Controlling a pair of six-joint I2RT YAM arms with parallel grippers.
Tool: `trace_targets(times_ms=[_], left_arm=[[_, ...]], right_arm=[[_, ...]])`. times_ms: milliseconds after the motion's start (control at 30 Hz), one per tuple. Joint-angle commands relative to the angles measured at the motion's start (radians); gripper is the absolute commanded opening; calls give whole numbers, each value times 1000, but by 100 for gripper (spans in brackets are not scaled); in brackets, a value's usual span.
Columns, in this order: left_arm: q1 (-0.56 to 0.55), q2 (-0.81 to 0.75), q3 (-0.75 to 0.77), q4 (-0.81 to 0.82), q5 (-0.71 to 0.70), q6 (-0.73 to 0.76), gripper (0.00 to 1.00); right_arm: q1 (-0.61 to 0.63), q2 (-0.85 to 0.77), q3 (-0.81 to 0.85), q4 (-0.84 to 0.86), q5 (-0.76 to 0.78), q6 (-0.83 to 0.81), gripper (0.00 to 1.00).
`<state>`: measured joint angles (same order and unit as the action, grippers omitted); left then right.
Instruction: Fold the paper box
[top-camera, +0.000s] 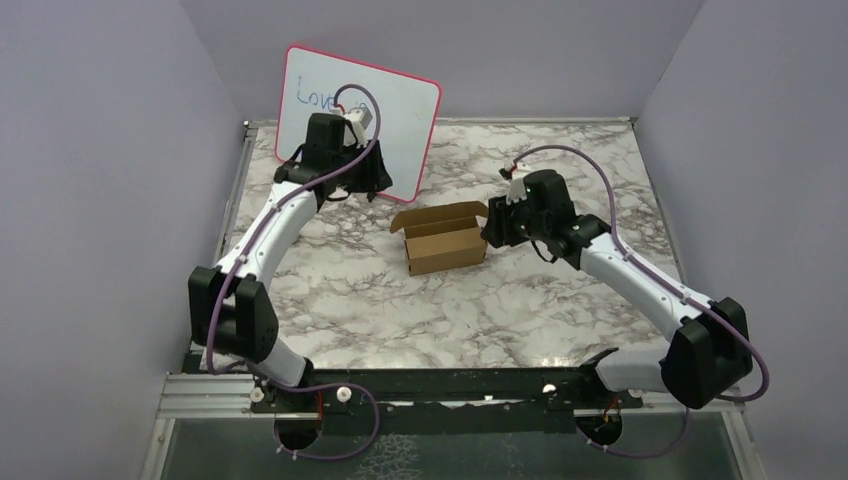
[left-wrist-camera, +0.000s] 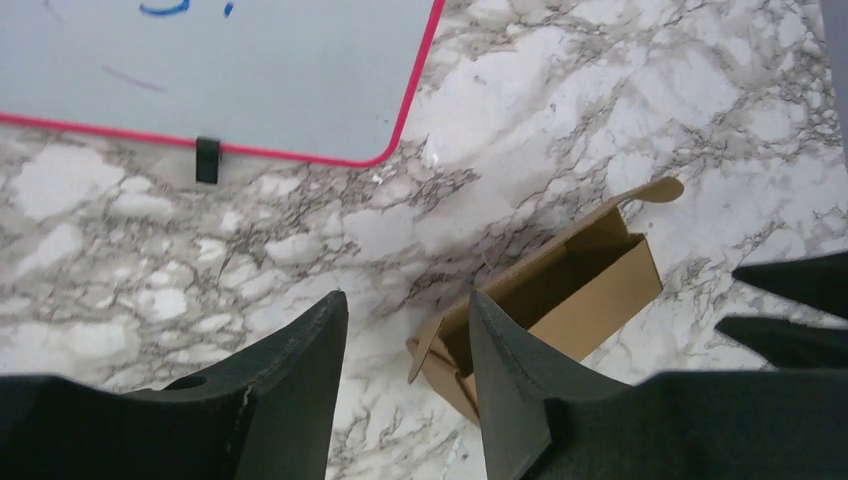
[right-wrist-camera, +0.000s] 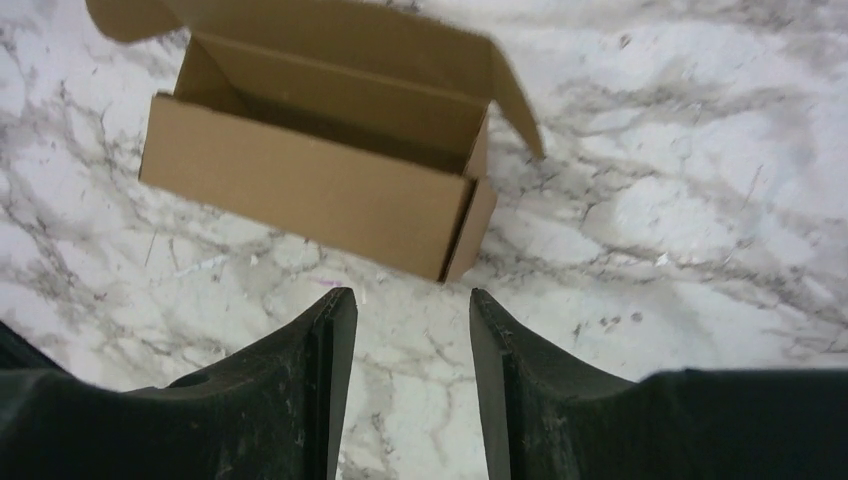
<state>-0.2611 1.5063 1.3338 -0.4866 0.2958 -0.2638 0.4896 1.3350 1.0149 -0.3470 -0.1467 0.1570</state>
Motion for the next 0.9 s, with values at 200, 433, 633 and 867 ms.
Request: trace_targets(times_ms=[200, 433, 633, 867], left_arm=[[-17, 331, 294, -57, 186, 57, 40], [-76, 460, 362, -61, 218, 74, 39], [-112, 546, 389, -80, 245, 103, 38], [-145, 591, 385, -126, 283, 138, 36]], right_arm=[[130, -205, -278, 144, 17, 126, 40], [220, -165, -380, 296, 17, 187, 36], [248, -121, -434, 473, 73, 216, 31], [254, -15, -436, 611, 95, 216, 28]])
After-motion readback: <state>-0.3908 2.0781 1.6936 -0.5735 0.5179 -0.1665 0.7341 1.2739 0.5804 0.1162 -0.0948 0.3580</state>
